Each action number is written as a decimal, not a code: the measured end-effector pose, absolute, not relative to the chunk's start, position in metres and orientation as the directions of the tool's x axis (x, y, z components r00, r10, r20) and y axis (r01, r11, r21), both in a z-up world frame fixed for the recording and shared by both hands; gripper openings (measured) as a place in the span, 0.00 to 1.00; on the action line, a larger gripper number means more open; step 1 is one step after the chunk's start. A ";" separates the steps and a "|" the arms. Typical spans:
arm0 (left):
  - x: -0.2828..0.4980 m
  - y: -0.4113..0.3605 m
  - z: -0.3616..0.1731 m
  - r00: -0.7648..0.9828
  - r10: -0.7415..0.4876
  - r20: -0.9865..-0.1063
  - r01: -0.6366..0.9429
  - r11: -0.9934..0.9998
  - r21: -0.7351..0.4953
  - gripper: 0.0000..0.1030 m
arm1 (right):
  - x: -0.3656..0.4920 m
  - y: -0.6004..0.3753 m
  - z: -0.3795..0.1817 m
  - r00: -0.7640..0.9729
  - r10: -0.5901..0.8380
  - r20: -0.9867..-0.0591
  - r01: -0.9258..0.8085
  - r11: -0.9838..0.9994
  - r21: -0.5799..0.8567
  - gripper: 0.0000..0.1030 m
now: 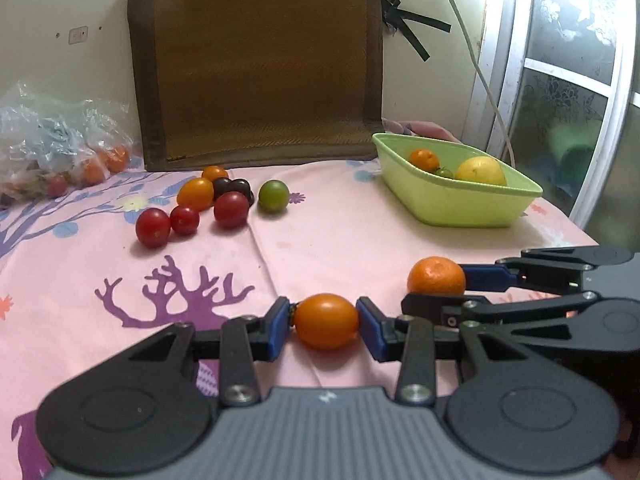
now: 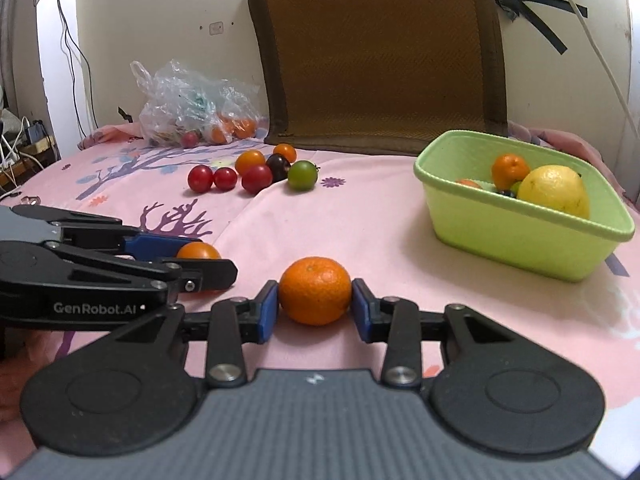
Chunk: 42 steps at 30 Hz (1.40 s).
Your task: Organize fruits
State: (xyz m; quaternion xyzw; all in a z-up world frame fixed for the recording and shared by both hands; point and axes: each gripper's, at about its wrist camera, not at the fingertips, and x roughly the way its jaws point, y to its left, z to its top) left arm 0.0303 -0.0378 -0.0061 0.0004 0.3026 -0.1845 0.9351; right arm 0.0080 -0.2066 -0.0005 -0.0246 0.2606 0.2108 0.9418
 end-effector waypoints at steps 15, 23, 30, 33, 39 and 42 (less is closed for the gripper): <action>0.030 -0.034 -0.006 0.748 -0.355 -0.561 0.343 0.930 -0.132 0.36 | 0.006 -0.203 -0.002 0.788 0.355 -0.502 -0.396 0.918 0.028 0.43; 0.030 -0.034 -0.006 0.748 -0.356 -0.561 0.342 0.930 -0.134 0.37 | 0.005 -0.203 -0.002 0.794 0.342 -0.502 -0.384 0.923 0.021 0.47; 0.030 -0.034 -0.005 0.748 -0.355 -0.560 0.341 0.931 -0.134 0.36 | 0.005 -0.203 -0.002 0.796 0.337 -0.503 -0.379 0.925 0.020 0.49; 0.030 -0.033 -0.005 0.748 -0.355 -0.560 0.341 0.930 -0.135 0.36 | 0.005 -0.203 -0.002 0.796 0.337 -0.503 -0.380 0.925 0.019 0.49; 0.030 -0.033 -0.005 0.748 -0.355 -0.560 0.340 0.931 -0.136 0.37 | 0.005 -0.203 -0.002 0.796 0.337 -0.503 -0.380 0.925 0.019 0.49; 0.030 -0.033 -0.005 0.749 -0.355 -0.560 0.340 0.931 -0.136 0.37 | 0.005 -0.204 -0.002 0.795 0.340 -0.503 -0.381 0.925 0.023 0.50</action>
